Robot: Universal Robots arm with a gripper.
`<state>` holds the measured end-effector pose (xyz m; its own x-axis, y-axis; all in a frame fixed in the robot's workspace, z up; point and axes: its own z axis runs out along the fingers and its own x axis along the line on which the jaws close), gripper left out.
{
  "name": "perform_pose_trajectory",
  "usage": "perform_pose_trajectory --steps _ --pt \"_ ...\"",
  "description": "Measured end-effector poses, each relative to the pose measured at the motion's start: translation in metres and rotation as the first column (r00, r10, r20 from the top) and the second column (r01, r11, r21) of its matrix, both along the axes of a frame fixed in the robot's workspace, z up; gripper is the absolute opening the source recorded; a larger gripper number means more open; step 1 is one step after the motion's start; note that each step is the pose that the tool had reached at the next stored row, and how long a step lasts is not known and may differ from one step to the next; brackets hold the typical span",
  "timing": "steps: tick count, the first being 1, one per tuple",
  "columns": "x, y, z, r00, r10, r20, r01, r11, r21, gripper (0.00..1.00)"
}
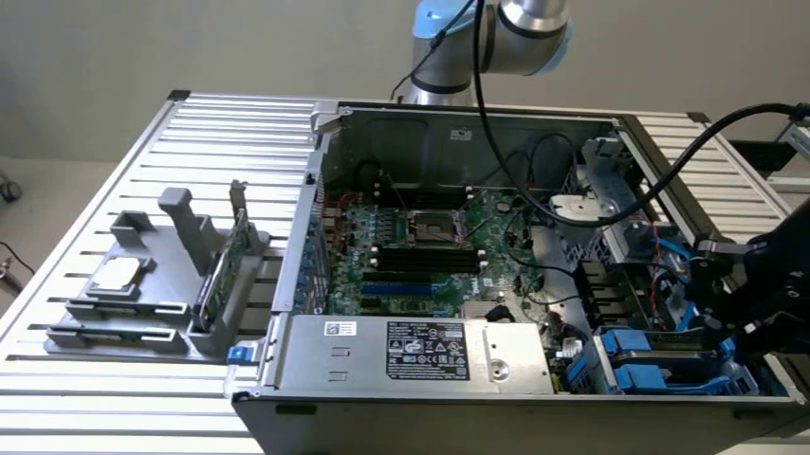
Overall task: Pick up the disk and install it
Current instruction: 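Insert the first disk wire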
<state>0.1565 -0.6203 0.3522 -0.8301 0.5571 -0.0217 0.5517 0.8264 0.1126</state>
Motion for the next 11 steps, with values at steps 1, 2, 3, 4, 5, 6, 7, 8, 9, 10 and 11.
perform_pose_trajectory --steps 1,2,3,4,5,6,7,8,9,10,11 --pt "0.0002 0.0 -0.001 1.0 -0.008 0.0 0.008 1.0 0.0001 0.31" --pt "0.0003 0.0 -0.0015 0.9999 -0.014 0.0 0.014 0.9999 0.0001 0.31" --pt "0.0004 0.0 -0.0017 0.9998 -0.018 0.0007 0.018 0.9998 0.0001 0.31" --pt "0.0006 0.0 -0.0017 0.9998 -0.02 0.0034 0.02 0.9998 0.0001 0.31" --pt "0.0006 0.0 -0.0018 0.9997 -0.021 0.0073 0.021 0.9998 0.0004 0.31" --pt "0.0008 0.0 -0.0018 0.9997 -0.023 0.0091 0.023 0.9997 0.0007 0.31" --pt "0.0009 0.0 -0.0019 0.9996 -0.024 0.0113 0.024 0.9997 0.0018 0.31" --pt "0.0009 0.0 -0.0018 0.9996 -0.026 0.012 0.026 0.9996 0.0038 0.31" --pt "0.0008 0.0 -0.002 0.9995 -0.03 0.0121 0.03 0.9995 0.0079 0.31" --pt "0.0008 0.0 -0.002 0.9993 -0.036 0.0121 0.036 0.9993 0.0132 0.31" --pt "0.0008 0.0 -0.002 0.999 -0.043 0.0118 0.043 0.9988 0.0219 0.31"
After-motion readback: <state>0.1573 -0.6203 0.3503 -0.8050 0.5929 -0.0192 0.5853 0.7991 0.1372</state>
